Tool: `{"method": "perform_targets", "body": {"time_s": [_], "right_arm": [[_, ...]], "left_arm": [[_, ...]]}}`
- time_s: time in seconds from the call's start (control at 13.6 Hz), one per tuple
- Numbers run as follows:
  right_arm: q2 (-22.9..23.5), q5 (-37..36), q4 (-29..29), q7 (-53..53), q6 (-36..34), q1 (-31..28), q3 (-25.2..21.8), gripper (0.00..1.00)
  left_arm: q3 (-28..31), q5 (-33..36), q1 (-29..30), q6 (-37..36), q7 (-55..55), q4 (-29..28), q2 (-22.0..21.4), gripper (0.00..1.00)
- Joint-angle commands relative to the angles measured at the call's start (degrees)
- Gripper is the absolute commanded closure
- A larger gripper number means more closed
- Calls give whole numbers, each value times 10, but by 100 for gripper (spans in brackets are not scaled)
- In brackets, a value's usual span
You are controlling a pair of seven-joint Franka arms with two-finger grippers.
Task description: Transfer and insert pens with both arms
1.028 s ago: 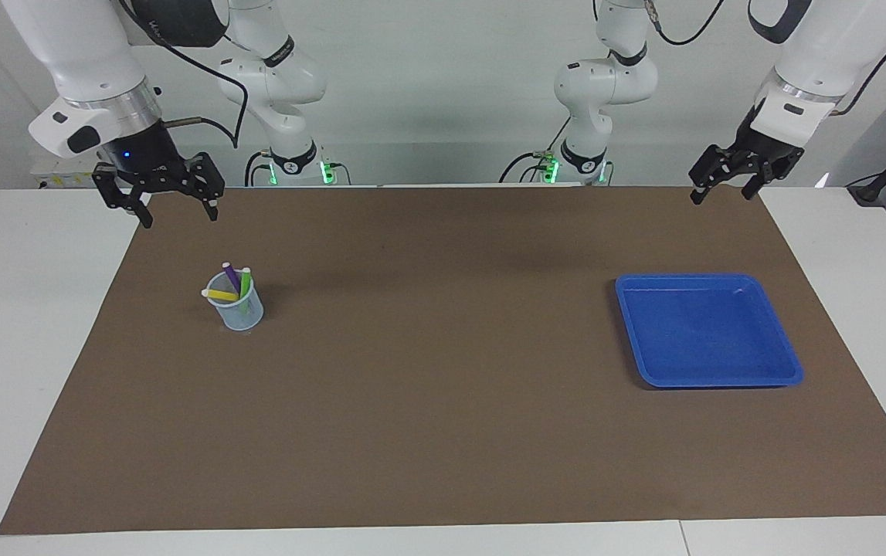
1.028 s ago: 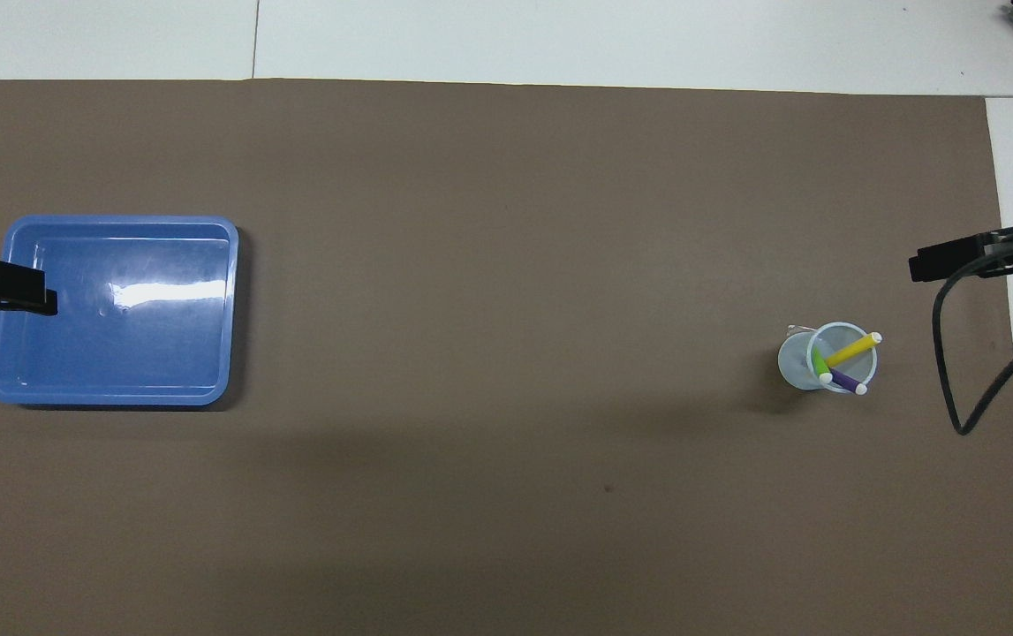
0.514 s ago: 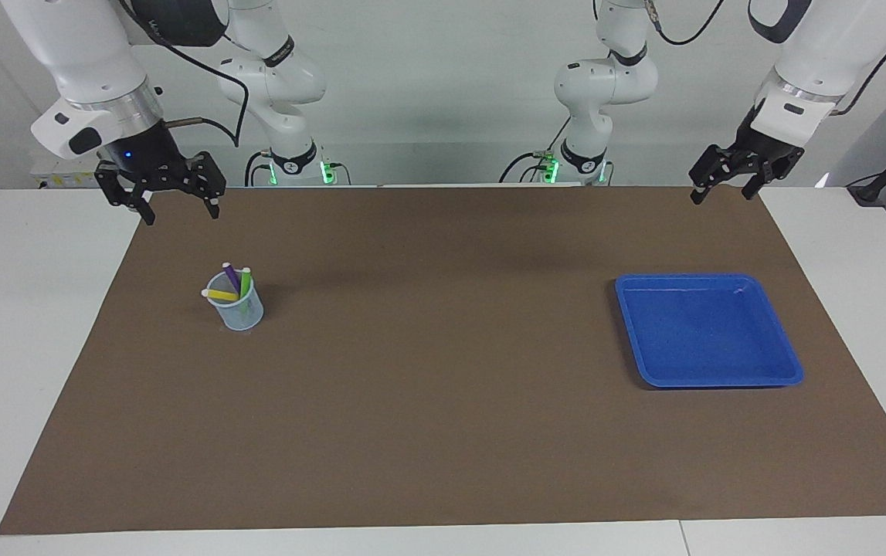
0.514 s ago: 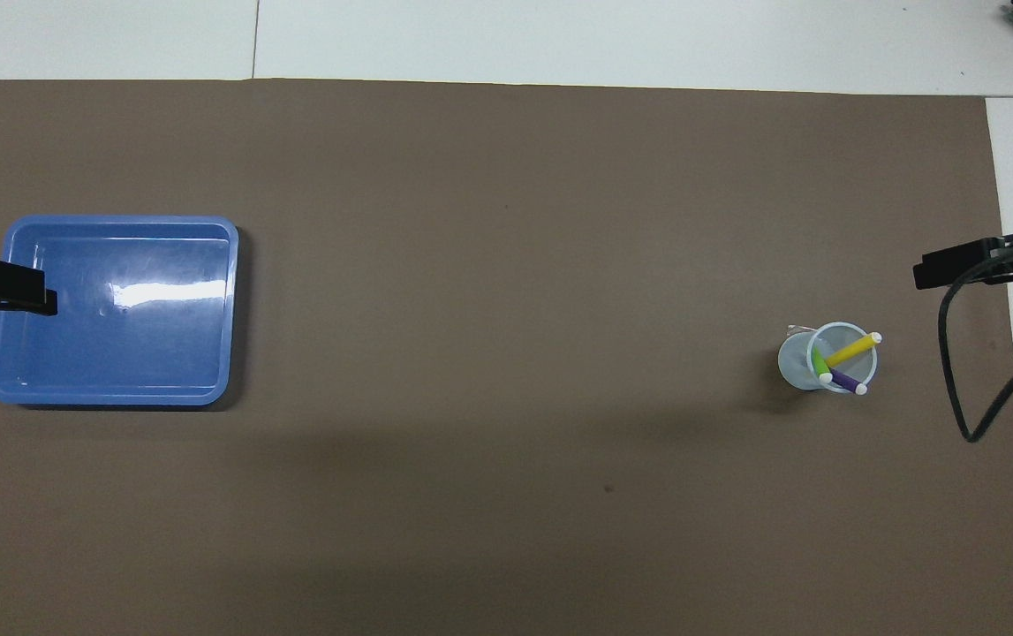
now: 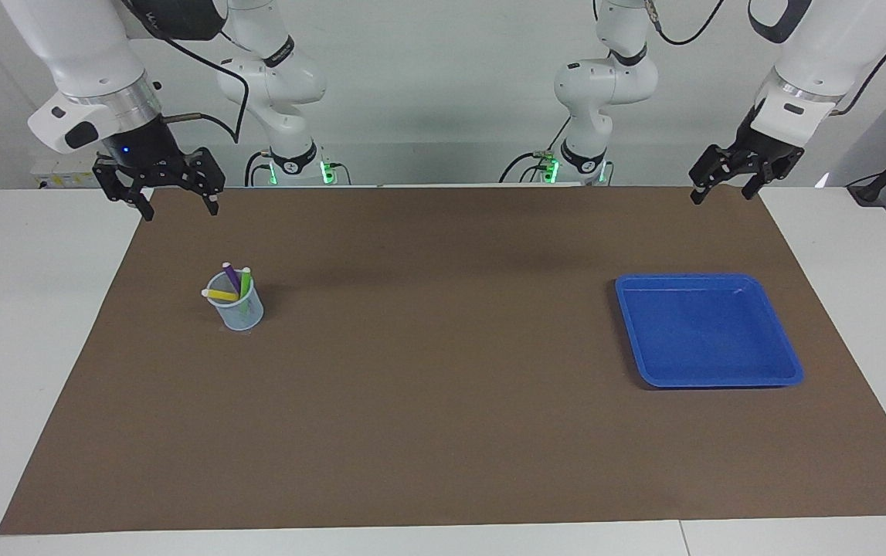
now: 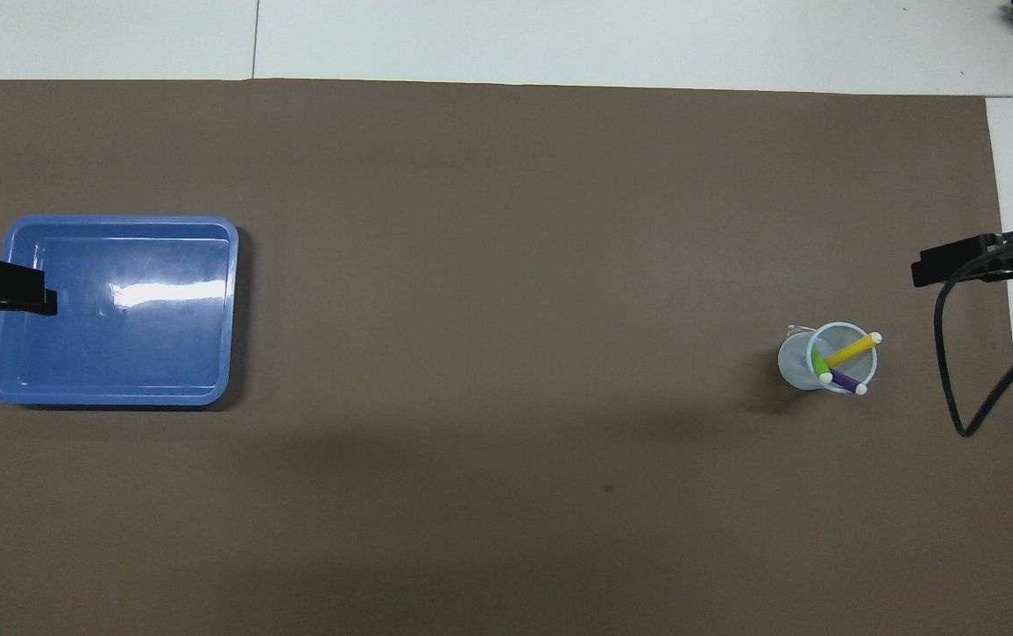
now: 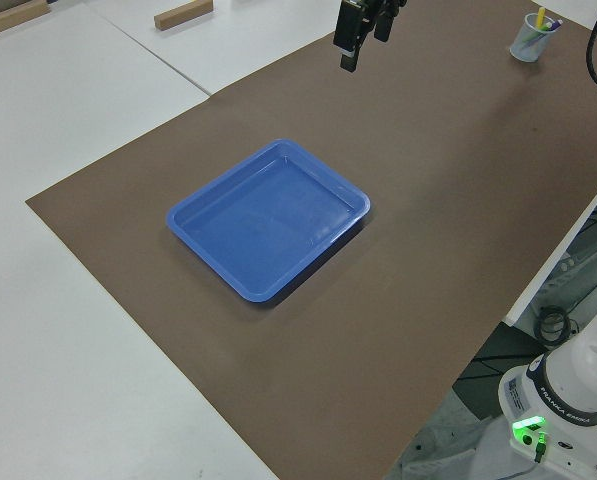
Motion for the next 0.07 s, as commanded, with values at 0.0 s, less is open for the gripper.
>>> {"method": "perform_targets", "body": {"time_s": [0.0], "right_arm": [[6, -5, 7, 13, -11, -8, 9, 0]], "left_arm": [[0, -6, 2, -4, 5, 2, -1, 0]]}}
